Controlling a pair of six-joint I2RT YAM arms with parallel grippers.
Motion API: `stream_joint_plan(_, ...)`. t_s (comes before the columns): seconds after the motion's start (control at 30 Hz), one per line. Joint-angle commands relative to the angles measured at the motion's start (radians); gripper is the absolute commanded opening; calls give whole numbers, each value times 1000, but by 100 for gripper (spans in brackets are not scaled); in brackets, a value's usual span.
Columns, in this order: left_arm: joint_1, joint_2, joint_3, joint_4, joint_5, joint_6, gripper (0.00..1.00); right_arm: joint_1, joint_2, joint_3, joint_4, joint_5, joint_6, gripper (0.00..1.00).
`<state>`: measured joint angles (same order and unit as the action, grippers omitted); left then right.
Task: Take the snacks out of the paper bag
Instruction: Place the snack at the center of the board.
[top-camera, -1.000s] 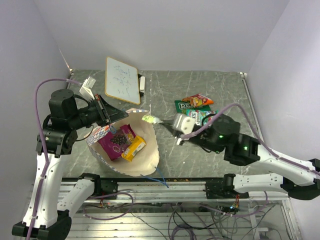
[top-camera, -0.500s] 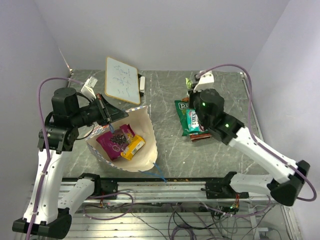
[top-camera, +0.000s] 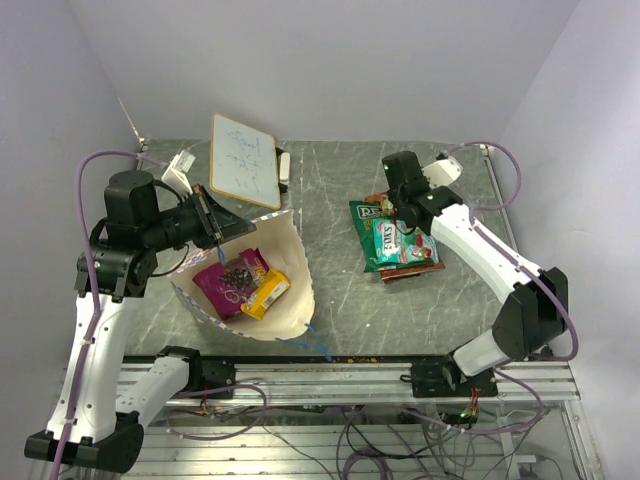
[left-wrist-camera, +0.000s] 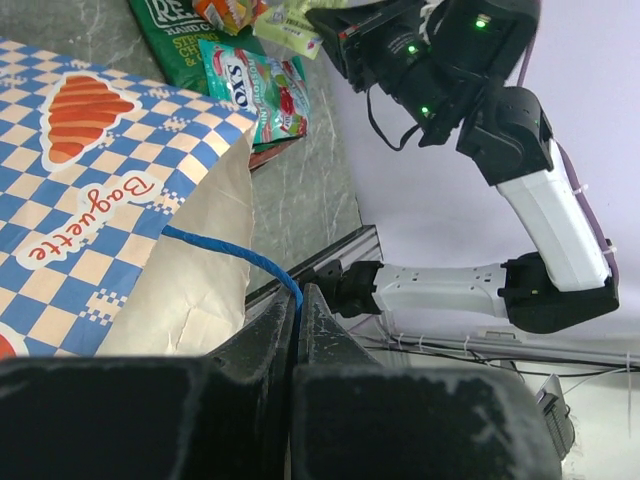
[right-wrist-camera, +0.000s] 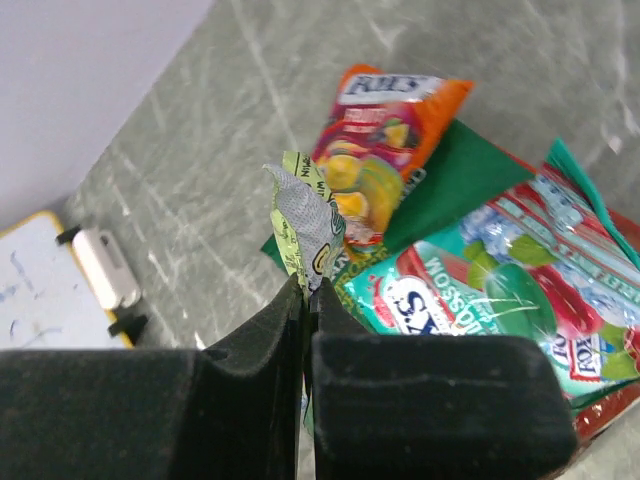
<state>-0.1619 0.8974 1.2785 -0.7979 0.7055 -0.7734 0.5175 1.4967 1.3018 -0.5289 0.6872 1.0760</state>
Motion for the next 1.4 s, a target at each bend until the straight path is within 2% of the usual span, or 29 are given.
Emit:
stream_joint_plan(0.0,-8,11,57,-13,-17,36,7,-59,47,34,-237,20,320,0)
stream_joint_plan(0.13,-8,13,42,6,-14,31,7,-86,52,-3,-291,11,414,0)
stream_joint_plan(0.33,-9,7,20,11,-2,22,7,-146,23,-110,-174,-21,409,0)
stream_joint_plan(0.63,-8,-5,22,-1,13,-11,7,-178,56,-142,-69,-116,463,1)
stream_joint_plan(0.77,-9,-8,50,-23,18,-35,7,-176,58,-138,-66,-160,475,30)
stream_joint_plan(0.9,-8,-15,58,-38,37,-23,7,-161,-9,-169,-59,-195,421,50)
stream_joint_plan(0.97,-9,-16,51,-42,57,-20,7,-159,-68,-204,-24,-226,340,53)
stream_joint_plan(1.17,-8,-36,15,-29,85,-32,7,-108,-300,-344,191,-441,-176,57)
stream_joint_plan(1.27,-8,-51,-20,10,104,-59,7,39,-415,-341,237,-527,-451,59)
stream_joint_plan(1.37,-8,-57,-37,20,122,-66,7,209,-467,-307,252,-629,-638,59)
